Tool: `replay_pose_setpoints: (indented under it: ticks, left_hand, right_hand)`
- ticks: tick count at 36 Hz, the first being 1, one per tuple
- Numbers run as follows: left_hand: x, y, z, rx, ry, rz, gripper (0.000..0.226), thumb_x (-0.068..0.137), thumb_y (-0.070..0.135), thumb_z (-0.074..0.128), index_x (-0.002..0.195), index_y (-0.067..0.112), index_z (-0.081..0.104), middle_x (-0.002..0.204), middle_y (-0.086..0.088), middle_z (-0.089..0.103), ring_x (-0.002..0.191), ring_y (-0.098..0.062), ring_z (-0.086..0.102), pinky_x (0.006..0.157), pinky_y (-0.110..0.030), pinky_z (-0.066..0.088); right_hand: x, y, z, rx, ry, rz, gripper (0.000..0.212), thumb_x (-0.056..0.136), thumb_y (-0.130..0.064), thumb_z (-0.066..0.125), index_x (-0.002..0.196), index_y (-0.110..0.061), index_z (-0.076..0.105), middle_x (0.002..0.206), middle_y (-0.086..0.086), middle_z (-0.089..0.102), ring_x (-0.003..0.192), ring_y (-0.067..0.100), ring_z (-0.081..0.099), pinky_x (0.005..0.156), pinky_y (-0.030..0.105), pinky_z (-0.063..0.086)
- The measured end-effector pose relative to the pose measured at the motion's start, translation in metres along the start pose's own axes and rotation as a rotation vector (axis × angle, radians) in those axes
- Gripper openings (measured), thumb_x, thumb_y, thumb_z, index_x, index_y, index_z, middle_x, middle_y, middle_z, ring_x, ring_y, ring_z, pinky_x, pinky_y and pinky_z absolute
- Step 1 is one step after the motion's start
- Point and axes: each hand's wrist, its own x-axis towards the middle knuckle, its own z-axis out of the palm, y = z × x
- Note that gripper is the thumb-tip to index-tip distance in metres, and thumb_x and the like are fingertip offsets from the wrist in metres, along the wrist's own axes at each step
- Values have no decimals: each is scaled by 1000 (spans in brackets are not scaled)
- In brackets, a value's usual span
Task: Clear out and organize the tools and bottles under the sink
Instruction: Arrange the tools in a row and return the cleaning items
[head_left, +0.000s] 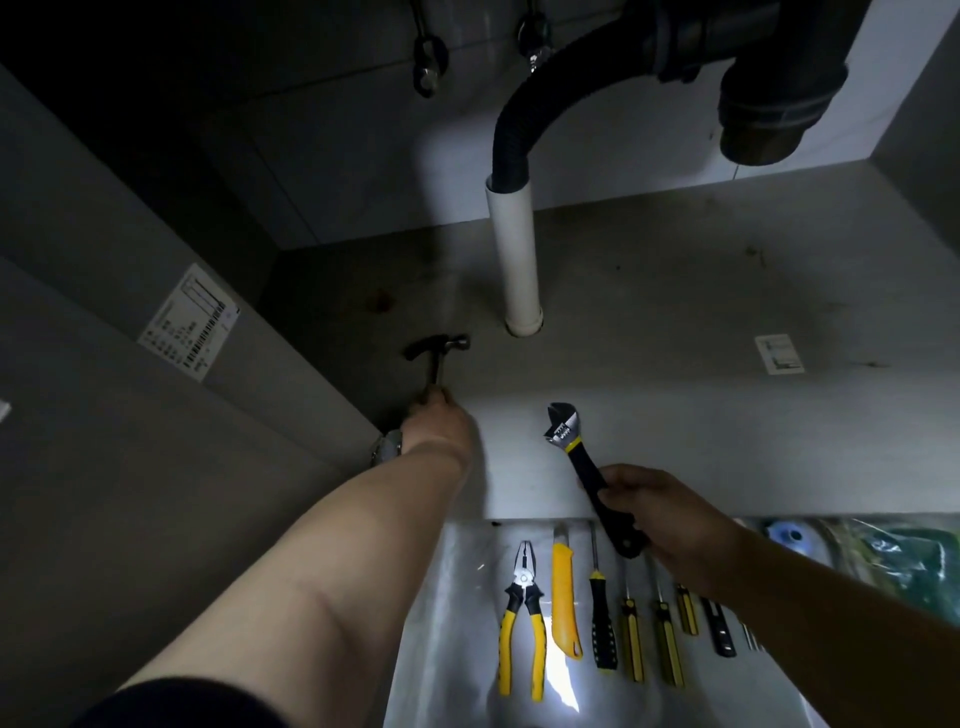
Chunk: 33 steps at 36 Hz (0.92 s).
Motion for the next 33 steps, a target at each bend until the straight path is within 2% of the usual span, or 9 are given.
replay_pose_setpoints:
  ticks: [7,11,14,17,20,23,26,28,33]
  left_hand:
    - [-4,3,0,-35,7,-20,54,106,8,25,159,3,15,161,-17,19,143,-37,31,110,-43,38]
    - [-13,7,9,-72,215,69,47,101,8,38,147,6,35,146,-19,37,130,-36,44,105,-39,40]
    - [-31,19,10,-560,308,220,28,98,13,51,125,9,58,132,-17,53,121,-34,52,102,-35,41]
    - [-57,40,4,-1186,16,173,21,100,33,60,103,14,68,107,-13,72,103,-30,67,95,-34,51]
    - [-79,51,6,-1541,-423,163,27,97,41,66,100,14,67,93,-13,73,82,-24,72,72,-34,60]
    - [-88,53,10,-1650,-535,124,29,98,26,67,116,4,60,101,-17,72,81,-25,74,65,-39,61]
    - [-84,52,12,-1717,-500,81,14,102,12,59,112,2,62,91,-17,70,70,-23,71,58,-33,60]
    - [-77,51,15,-1636,-395,39,12,101,4,56,109,0,64,92,-18,70,77,-26,71,68,-37,62]
    - [-53,44,20,-1367,-84,-22,10,98,4,56,102,2,64,90,-17,67,74,-27,63,67,-31,53]
  right_hand:
    - [-6,-4,3,-18,1,-23,18,100,-7,54,110,-11,68,89,9,65,82,24,61,70,33,47]
    - [-9,-10,8,-90,48,-45,15,99,-8,56,110,-13,65,98,14,70,84,26,67,70,34,52]
    - [-11,-17,13,-82,83,-47,11,98,-10,59,108,-14,64,97,13,71,77,23,67,66,32,53]
    - [-11,-24,20,-25,105,-59,10,97,-9,62,106,-13,65,97,13,71,75,20,68,59,25,54]
    - [-14,-29,29,-5,93,-105,16,96,-5,62,110,-10,67,99,16,72,88,26,71,76,39,62]
    - [-16,-32,33,58,41,-88,29,96,0,58,121,-11,68,101,21,72,92,27,71,84,41,59]
    - [-16,-33,31,-32,-26,-31,26,96,-11,62,121,-14,67,111,22,71,101,29,71,83,35,56]
    - [-14,-34,29,-81,-41,-8,25,95,-18,65,120,-17,66,111,15,73,100,24,72,73,28,55]
    - [-9,-30,19,-79,16,-35,21,97,-8,58,117,-8,63,101,17,68,76,20,63,60,23,53]
